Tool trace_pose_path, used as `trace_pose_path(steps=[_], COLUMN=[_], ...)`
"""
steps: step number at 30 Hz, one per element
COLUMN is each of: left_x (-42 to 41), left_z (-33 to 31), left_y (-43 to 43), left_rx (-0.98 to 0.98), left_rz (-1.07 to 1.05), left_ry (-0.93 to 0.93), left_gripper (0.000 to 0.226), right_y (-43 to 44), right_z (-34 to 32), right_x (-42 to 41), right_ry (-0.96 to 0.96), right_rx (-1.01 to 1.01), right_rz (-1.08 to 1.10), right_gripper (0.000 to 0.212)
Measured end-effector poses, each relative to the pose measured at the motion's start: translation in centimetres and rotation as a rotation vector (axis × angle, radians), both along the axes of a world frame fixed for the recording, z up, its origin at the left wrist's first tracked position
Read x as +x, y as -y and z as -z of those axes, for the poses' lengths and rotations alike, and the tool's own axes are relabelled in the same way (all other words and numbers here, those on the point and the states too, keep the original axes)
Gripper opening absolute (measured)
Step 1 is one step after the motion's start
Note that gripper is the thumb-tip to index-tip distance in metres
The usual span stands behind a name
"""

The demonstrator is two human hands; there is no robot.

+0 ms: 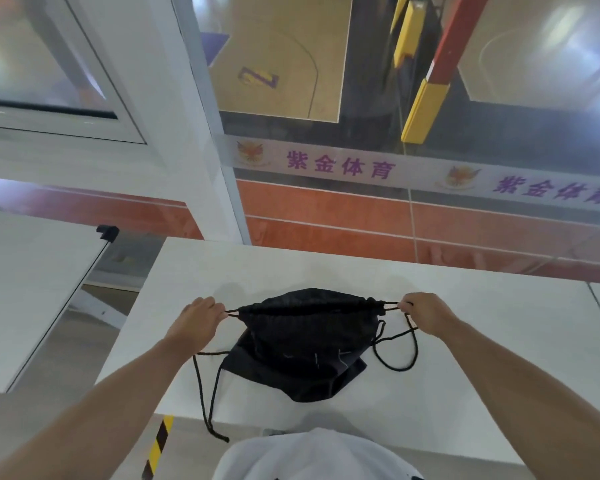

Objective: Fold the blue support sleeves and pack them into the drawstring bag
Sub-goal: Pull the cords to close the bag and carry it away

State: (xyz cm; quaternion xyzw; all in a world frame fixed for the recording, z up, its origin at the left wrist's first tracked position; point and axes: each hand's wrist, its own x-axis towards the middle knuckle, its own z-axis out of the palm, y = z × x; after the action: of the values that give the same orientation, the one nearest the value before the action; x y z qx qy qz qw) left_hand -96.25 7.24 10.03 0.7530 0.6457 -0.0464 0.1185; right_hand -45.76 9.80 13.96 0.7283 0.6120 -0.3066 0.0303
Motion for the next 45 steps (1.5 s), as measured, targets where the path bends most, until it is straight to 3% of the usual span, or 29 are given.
trace_pose_path(steps=[3, 6, 9, 12, 15, 18, 21, 24, 29, 32, 36, 40, 45], left_x=[-1.3, -2.9, -4.4, -4.3, -2.8, -1.2, 2.2, 6.4, 9.8, 10.2, 10.3, 10.3, 10.1], left_z=[-0.3, -0.9, -1.0, -0.4, 0.2, 1.6, 2.1, 1.6, 2.9, 4.1, 3.8, 2.4, 0.8], left_y=[0.0, 0.2, 0.5, 0.8, 1.0, 0.9, 0.1, -0.6, -1.5, -2.0, -2.2, -1.7, -0.8], left_rx=[-0.001, -0.031, -0.015, -0.023, -0.121, -0.148, -0.191, -0.222, -0.309, -0.243, -0.144, -0.169, -0.13], left_rz=[-0.07, -0.229, -0.392, -0.442, -0.392, -0.251, -0.091, -0.026, 0.009, 0.041, 0.099, 0.039, 0.039], left_ry=[-0.077, -0.148, -0.141, -0.12, -0.185, -0.124, 0.036, 0.198, 0.23, 0.155, 0.024, 0.043, 0.072], left_gripper=[0.015, 0.024, 0.026, 0.024, 0.026, 0.041, 0.055, 0.056, 0.059, 0.052, 0.031, 0.024, 0.026], right_y=[0.7, 1.3, 2.2, 2.5, 3.0, 2.8, 2.2, 1.8, 1.8, 1.5, 1.2, 0.8, 1.1], right_z=[0.2, 0.8, 1.0, 1.3, 1.0, 0.7, 1.2, 1.6, 2.5, 3.4, 4.2, 3.3, 1.7], right_x=[1.2, 2.4, 3.0, 2.6, 1.2, -1.1, -4.3, -8.3, -12.3, -12.5, -12.3, -12.0, -11.0], right_ry=[0.055, 0.161, 0.215, 0.221, 0.296, 0.377, 0.254, 0.12, 0.072, 0.017, -0.012, -0.106, -0.049], right_rx=[0.018, 0.048, 0.067, 0.027, -0.073, -0.141, -0.073, -0.034, -0.064, -0.07, -0.021, -0.092, -0.204], right_rz=[0.125, 0.262, 0.461, 0.515, 0.429, 0.161, -0.069, -0.179, -0.212, -0.134, -0.125, -0.081, -0.096], right_gripper=[0.03, 0.029, 0.027, 0.026, 0.026, 0.045, 0.061, 0.06, 0.057, 0.055, 0.04, 0.024, 0.043])
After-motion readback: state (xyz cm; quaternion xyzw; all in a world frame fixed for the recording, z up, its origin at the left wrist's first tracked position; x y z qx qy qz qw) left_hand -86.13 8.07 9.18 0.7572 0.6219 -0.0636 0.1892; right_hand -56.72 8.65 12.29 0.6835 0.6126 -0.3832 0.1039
